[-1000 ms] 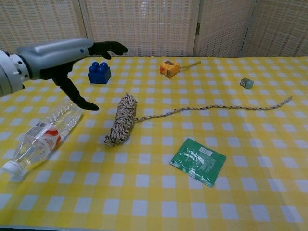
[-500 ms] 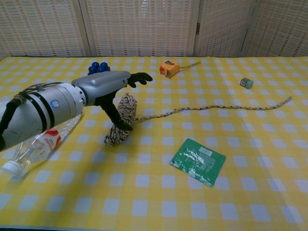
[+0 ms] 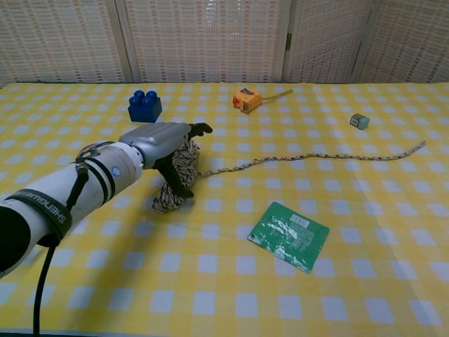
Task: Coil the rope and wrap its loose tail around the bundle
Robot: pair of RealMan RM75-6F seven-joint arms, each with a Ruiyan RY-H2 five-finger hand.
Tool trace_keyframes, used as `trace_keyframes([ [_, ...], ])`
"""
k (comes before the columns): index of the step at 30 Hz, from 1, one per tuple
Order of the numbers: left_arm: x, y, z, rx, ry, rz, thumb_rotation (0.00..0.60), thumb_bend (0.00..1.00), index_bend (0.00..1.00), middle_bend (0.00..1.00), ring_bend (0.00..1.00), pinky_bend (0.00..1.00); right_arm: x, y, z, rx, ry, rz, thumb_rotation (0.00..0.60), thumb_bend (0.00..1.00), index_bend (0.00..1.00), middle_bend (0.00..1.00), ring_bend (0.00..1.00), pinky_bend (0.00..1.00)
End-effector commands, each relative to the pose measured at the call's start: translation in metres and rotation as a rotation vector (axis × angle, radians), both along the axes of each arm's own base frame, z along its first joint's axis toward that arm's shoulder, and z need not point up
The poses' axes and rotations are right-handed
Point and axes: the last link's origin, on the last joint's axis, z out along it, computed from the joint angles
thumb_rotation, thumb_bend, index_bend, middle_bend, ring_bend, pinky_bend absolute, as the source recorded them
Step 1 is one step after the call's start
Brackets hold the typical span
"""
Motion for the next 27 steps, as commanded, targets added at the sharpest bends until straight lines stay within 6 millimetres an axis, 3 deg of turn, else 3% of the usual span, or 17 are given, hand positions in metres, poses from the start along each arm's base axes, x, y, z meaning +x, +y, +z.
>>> trace_keyframes([
  [1, -0.007, 0.004, -0.001, 0.017, 0.022, 0.029, 0.600, 0.16, 0.03, 0.11, 0.11, 0.13, 0.000, 0.000, 0.000, -0.001, 0.000, 0.000, 0.600, 0.43, 0.00, 0.03, 0.11, 0.00],
  [13, -0.038, 0.025, 0.020, 0.103, 0.086, 0.123, 0.600, 0.16, 0.09, 0.12, 0.17, 0.20, -0.001, 0.003, 0.001, -0.005, -0.006, 0.002, 0.600, 0.43, 0.00, 0.03, 0.11, 0.00],
  [16, -0.042, 0.029, 0.023, 0.104, 0.069, 0.148, 0.600, 0.16, 0.15, 0.17, 0.22, 0.26, 0.000, 0.004, 0.001, -0.007, -0.007, 0.006, 0.600, 0.43, 0.00, 0.03, 0.11, 0.00],
  [20, -0.043, 0.031, 0.023, 0.088, 0.033, 0.166, 0.600, 0.19, 0.30, 0.27, 0.32, 0.42, 0.000, 0.005, 0.002, -0.010, -0.009, 0.007, 0.600, 0.43, 0.00, 0.03, 0.11, 0.00],
  [27, -0.041, 0.027, 0.018, 0.058, 0.023, 0.167, 0.600, 0.24, 0.38, 0.36, 0.40, 0.47, -0.002, 0.007, 0.003, -0.014, -0.013, 0.002, 0.600, 0.43, 0.00, 0.03, 0.12, 0.00],
])
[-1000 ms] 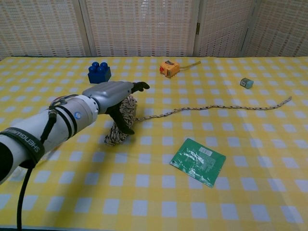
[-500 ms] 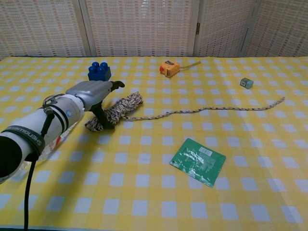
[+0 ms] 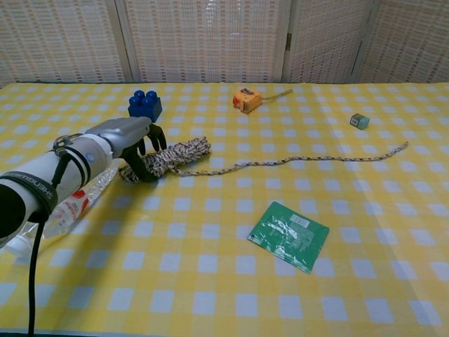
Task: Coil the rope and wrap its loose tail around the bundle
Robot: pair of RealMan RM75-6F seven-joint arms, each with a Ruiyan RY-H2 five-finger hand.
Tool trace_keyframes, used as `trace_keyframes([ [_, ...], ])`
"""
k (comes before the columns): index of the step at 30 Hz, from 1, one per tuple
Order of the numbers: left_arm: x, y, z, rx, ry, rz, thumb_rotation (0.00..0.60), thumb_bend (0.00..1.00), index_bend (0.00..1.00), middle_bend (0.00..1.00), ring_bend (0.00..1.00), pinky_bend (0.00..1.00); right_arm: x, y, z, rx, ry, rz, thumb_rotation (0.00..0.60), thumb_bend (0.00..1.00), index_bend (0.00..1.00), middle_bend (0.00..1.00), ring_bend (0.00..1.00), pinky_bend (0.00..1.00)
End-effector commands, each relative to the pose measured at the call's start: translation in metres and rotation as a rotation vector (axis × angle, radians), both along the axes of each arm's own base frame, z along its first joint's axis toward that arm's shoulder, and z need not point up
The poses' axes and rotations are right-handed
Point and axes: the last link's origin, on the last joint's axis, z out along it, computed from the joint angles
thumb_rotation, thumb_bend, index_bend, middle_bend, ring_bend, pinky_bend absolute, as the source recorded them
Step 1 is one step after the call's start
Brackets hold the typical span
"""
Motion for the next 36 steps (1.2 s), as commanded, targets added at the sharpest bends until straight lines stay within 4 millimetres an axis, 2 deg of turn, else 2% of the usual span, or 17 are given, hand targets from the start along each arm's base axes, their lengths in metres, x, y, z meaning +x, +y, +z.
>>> trace_keyframes([
  [1, 0.002, -0.002, -0.003, -0.013, -0.012, 0.005, 0.600, 0.24, 0.39, 0.36, 0.41, 0.47, -0.001, 0.001, 0.000, -0.002, -0.001, -0.001, 0.600, 0.43, 0.00, 0.03, 0.12, 0.00],
  [12, 0.014, 0.000, -0.007, -0.019, -0.030, 0.004, 0.600, 0.25, 0.40, 0.37, 0.41, 0.47, -0.005, 0.001, 0.001, -0.005, -0.004, -0.013, 0.600, 0.43, 0.00, 0.03, 0.13, 0.00],
  [20, 0.016, 0.001, -0.005, -0.022, -0.062, 0.010, 0.600, 0.28, 0.47, 0.43, 0.46, 0.49, -0.005, 0.000, 0.001, -0.001, -0.004, -0.015, 0.600, 0.43, 0.00, 0.03, 0.13, 0.00],
  [26, 0.014, 0.002, -0.011, -0.027, -0.080, 0.017, 0.600, 0.38, 0.54, 0.50, 0.51, 0.53, -0.006, 0.000, 0.001, 0.000, -0.005, -0.020, 0.600, 0.43, 0.00, 0.03, 0.14, 0.00],
  [31, 0.012, 0.002, -0.010, -0.027, -0.151, 0.024, 0.600, 0.50, 0.63, 0.59, 0.59, 0.67, -0.006, -0.002, 0.000, 0.003, -0.002, -0.023, 0.600, 0.43, 0.00, 0.03, 0.14, 0.00],
  [36, 0.011, 0.003, -0.007, -0.054, -0.201, 0.002, 0.600, 0.61, 0.69, 0.66, 0.65, 0.74, -0.003, -0.005, -0.001, 0.017, -0.001, -0.012, 0.600, 0.43, 0.01, 0.05, 0.16, 0.00],
])
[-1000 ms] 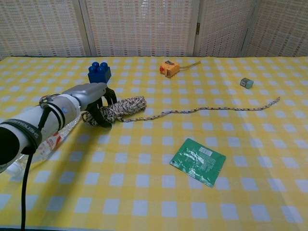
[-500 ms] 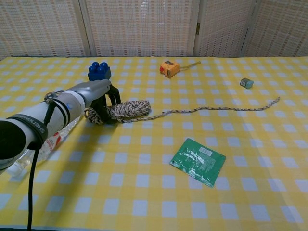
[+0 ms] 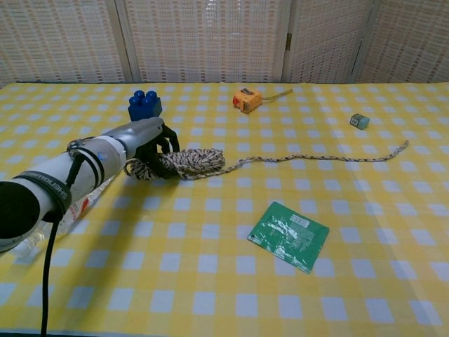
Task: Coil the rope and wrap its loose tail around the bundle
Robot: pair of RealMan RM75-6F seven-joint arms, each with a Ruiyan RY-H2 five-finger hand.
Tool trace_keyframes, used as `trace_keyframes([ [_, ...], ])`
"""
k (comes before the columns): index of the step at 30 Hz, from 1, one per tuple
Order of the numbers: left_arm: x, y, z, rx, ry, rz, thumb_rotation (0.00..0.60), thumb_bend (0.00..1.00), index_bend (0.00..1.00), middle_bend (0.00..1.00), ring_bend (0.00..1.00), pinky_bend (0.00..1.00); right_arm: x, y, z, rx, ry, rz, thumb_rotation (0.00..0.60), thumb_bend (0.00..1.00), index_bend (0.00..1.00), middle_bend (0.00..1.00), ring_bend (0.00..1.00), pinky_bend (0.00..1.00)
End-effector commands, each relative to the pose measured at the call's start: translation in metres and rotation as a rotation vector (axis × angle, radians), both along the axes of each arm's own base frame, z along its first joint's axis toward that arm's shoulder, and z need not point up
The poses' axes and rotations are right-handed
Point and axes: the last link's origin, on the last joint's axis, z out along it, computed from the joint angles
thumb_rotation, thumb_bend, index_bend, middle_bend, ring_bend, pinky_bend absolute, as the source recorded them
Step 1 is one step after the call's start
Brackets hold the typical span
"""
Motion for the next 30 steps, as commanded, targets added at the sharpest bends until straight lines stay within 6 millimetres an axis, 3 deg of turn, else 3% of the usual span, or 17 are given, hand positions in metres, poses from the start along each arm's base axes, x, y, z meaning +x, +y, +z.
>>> trace_keyframes([
  [1, -0.002, 0.000, 0.004, -0.012, -0.027, -0.024, 0.600, 0.62, 0.70, 0.67, 0.66, 0.75, 0.002, -0.002, -0.001, 0.010, -0.005, 0.009, 0.600, 0.43, 0.01, 0.05, 0.16, 0.00],
  [7, -0.001, -0.006, 0.016, -0.005, -0.097, -0.071, 0.600, 0.63, 0.73, 0.71, 0.69, 0.77, 0.014, -0.013, -0.004, 0.053, -0.035, 0.050, 0.600, 0.43, 0.12, 0.11, 0.20, 0.04],
  [14, 0.003, -0.013, 0.031, 0.007, -0.166, -0.109, 0.600, 0.63, 0.73, 0.71, 0.69, 0.77, 0.036, -0.041, -0.017, 0.117, -0.068, 0.123, 0.600, 0.43, 0.33, 0.13, 0.18, 0.06],
  [20, 0.011, -0.025, 0.042, -0.006, -0.228, -0.138, 0.600, 0.63, 0.73, 0.71, 0.69, 0.77, 0.063, -0.099, -0.053, 0.242, -0.134, 0.143, 0.600, 0.43, 0.40, 0.14, 0.14, 0.06],
  [30, 0.020, -0.037, 0.049, -0.017, -0.265, -0.161, 0.600, 0.63, 0.73, 0.71, 0.69, 0.77, 0.077, -0.167, -0.109, 0.363, -0.100, 0.088, 0.600, 0.43, 0.40, 0.14, 0.12, 0.06],
])
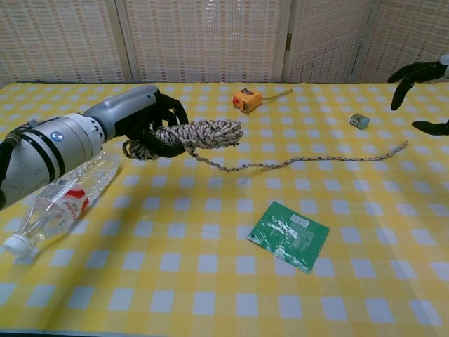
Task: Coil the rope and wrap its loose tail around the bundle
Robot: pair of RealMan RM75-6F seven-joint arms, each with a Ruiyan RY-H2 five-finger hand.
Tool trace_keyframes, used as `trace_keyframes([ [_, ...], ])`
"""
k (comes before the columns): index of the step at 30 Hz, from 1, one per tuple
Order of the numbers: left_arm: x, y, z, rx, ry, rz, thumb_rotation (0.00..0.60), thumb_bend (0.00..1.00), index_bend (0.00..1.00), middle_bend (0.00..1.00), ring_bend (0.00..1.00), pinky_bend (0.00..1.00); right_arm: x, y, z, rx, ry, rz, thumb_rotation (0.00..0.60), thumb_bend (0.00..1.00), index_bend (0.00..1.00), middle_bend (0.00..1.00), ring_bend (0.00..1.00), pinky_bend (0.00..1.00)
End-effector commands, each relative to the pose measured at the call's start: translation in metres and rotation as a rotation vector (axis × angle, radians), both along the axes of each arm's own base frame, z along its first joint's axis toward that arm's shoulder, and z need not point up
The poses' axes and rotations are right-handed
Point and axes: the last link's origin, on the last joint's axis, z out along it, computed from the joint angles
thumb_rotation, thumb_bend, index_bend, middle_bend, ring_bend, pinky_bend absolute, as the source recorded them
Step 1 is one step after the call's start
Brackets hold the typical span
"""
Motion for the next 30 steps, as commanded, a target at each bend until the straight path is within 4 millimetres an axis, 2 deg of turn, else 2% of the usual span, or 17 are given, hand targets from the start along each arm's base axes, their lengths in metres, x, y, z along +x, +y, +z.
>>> trace_keyframes([
  [1, 0.001, -0.002, 0.003, 0.000, -0.008, -0.005, 0.600, 0.63, 0.73, 0.71, 0.69, 0.77, 0.006, -0.026, -0.023, 0.027, 0.013, -0.022, 0.600, 0.43, 0.40, 0.14, 0.13, 0.06],
  [9, 0.002, -0.004, 0.006, -0.004, -0.019, -0.002, 0.600, 0.63, 0.73, 0.71, 0.69, 0.77, 0.008, -0.057, -0.057, 0.096, 0.074, -0.065, 0.600, 0.43, 0.40, 0.14, 0.12, 0.05],
  [14, 0.000, -0.004, 0.004, -0.009, -0.016, 0.005, 0.600, 0.63, 0.73, 0.71, 0.69, 0.77, 0.006, -0.064, -0.075, 0.126, 0.132, -0.069, 0.600, 0.43, 0.41, 0.14, 0.12, 0.05],
  [30, -0.003, -0.002, 0.002, -0.013, -0.011, 0.020, 0.600, 0.63, 0.73, 0.71, 0.69, 0.77, -0.010, -0.079, -0.096, 0.126, 0.187, -0.114, 0.600, 0.43, 0.44, 0.15, 0.11, 0.05],
])
